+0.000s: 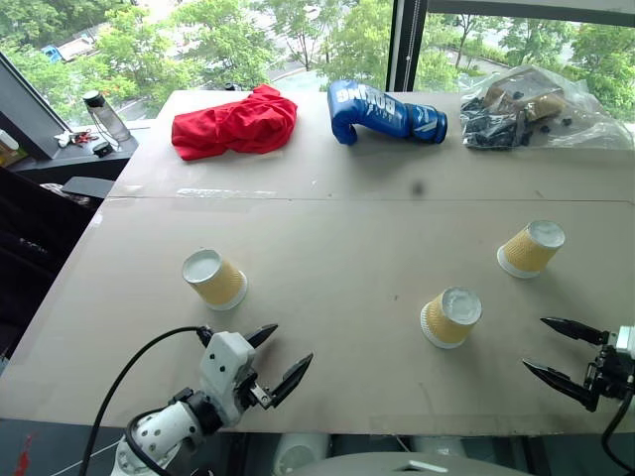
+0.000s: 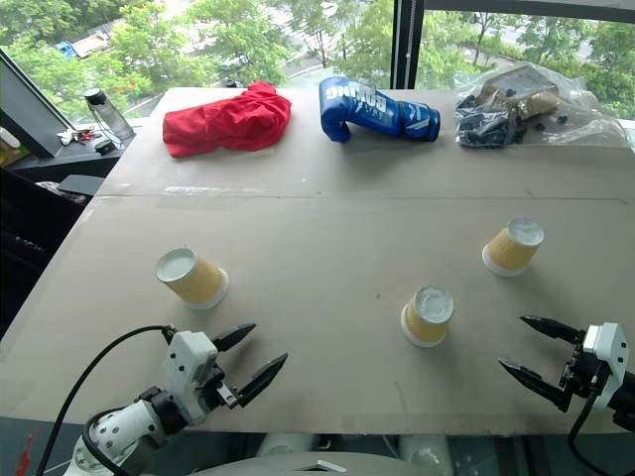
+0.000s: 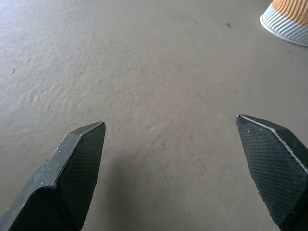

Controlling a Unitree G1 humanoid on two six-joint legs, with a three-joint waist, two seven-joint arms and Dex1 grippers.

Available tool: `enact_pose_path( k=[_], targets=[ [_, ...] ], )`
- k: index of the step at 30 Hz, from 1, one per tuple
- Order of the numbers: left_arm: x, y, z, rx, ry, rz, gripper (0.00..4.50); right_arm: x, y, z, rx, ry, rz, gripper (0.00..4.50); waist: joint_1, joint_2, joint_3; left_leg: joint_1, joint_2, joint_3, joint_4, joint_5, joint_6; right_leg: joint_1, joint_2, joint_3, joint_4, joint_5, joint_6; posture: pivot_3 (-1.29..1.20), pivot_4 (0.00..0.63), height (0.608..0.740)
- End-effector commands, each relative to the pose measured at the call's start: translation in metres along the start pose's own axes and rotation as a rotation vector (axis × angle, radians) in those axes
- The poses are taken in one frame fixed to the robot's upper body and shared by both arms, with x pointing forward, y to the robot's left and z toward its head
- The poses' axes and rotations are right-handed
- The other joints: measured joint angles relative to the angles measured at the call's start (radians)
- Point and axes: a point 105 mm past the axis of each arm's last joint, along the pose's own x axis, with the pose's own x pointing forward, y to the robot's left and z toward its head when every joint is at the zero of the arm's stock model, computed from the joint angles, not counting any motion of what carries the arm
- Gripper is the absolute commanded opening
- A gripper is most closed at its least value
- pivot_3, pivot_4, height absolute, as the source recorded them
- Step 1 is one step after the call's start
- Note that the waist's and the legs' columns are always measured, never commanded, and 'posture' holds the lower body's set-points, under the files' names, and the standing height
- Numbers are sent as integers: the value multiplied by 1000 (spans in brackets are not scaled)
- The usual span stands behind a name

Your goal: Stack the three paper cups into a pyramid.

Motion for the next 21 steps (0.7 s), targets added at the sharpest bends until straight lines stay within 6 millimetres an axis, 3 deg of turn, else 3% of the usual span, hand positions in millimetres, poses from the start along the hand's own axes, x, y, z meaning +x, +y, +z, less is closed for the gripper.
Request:
enact_pose_path(
  k=[1, 7, 14, 21],
  targets=[
    [2, 2, 6, 19, -20, -19, 4452, 7, 3, 11, -34, -42, 12, 4500, 0, 0, 0, 0, 0, 0, 0, 0, 0, 0, 0, 0, 0, 0, 0, 0, 150, 740],
    [4, -6, 20, 58, -43, -145, 4452, 27, 18, 24, -42, -94, 98, 4500, -1, 1, 0, 0, 0, -1, 0, 0, 0, 0, 0, -1, 1, 0, 0, 0, 150, 740],
    [1, -12, 73, 156, -69, -427, 4452, 71, 35, 57, -66, -215, 170, 4500, 1, 0, 0, 0, 0, -4, 4, 0, 0, 0, 0, -4, 6, 0, 0, 0, 150, 740],
    [-5, -18, 116, 189, -125, -593, 4452, 88, 37, 72, -90, -252, 195, 4500, -1, 0, 0, -2, 0, -4, 6, 0, 0, -1, 0, -7, 7, 0, 0, 0, 150, 740]
  ],
)
